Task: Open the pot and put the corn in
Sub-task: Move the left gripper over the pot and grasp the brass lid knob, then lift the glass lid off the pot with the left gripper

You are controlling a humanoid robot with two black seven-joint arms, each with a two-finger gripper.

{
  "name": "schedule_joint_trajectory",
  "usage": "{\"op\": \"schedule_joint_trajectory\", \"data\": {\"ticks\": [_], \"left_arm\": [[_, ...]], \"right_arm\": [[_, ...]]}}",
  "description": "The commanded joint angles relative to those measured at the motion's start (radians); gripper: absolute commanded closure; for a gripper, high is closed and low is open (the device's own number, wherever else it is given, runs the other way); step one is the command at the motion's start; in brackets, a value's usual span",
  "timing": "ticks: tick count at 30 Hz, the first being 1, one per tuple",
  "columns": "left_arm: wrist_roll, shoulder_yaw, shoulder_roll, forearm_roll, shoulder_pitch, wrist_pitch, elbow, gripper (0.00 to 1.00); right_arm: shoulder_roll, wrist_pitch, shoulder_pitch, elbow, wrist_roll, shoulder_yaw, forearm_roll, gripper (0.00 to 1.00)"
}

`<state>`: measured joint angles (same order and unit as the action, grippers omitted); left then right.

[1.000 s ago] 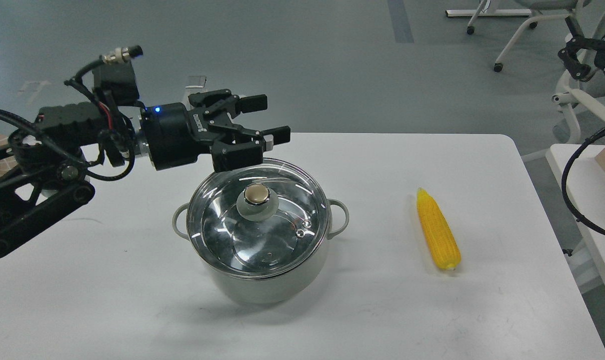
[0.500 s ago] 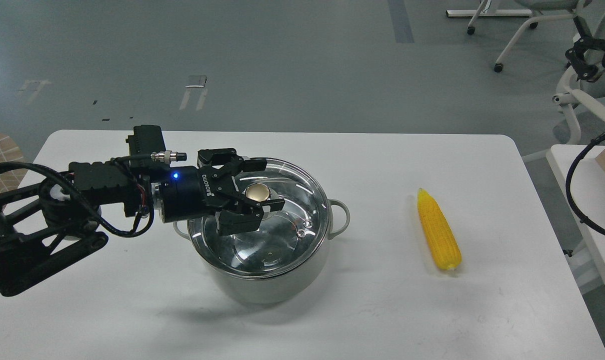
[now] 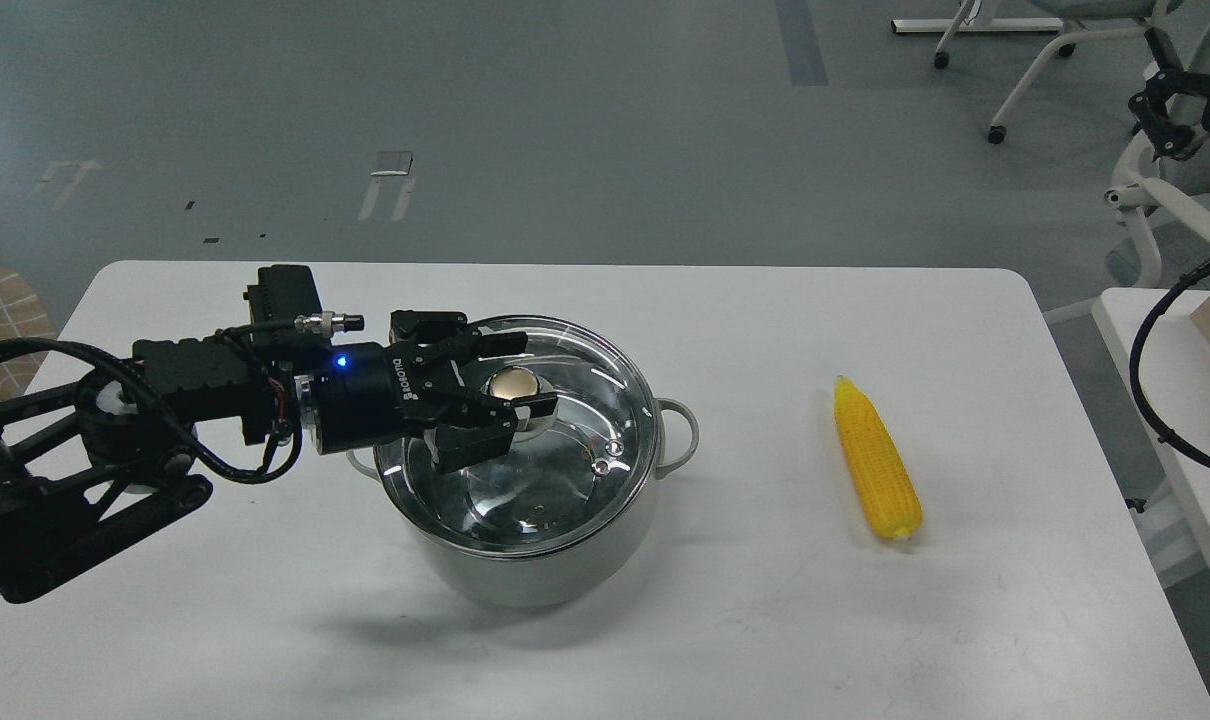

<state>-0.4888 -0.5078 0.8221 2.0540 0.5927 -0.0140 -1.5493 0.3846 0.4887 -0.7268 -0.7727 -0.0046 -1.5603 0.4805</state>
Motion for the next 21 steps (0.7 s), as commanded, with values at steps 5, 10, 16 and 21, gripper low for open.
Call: {"op": "schedule_joint_trajectory", "data": {"ticks": [5,10,16,21], "left_arm": [[0.0,0.002,0.0,0.0,-0.011,0.035,0.0,0.33],[0.0,0.002,0.002,0.0,-0.034,0.04,0.002,0.32],[0.0,0.0,-0.001,-0.002,-0.042,0.054,0.011,0.33],[0.0,0.003,0.0,-0.002,-0.05,0.069,0.023,0.52]], "right_arm": [[0.002,0.0,-0.006,0.01,0.0,-0.001,0.001,0.0],[0.002,0.0,-0.008,0.01,0.0,-0.001,0.001,0.0],[-0.001,0.0,-0.011,0.012,0.0,-0.004,0.0,0.0],[-0.004,0.0,-0.011,0.013,0.0,-0.004,0.0,0.0]]}}
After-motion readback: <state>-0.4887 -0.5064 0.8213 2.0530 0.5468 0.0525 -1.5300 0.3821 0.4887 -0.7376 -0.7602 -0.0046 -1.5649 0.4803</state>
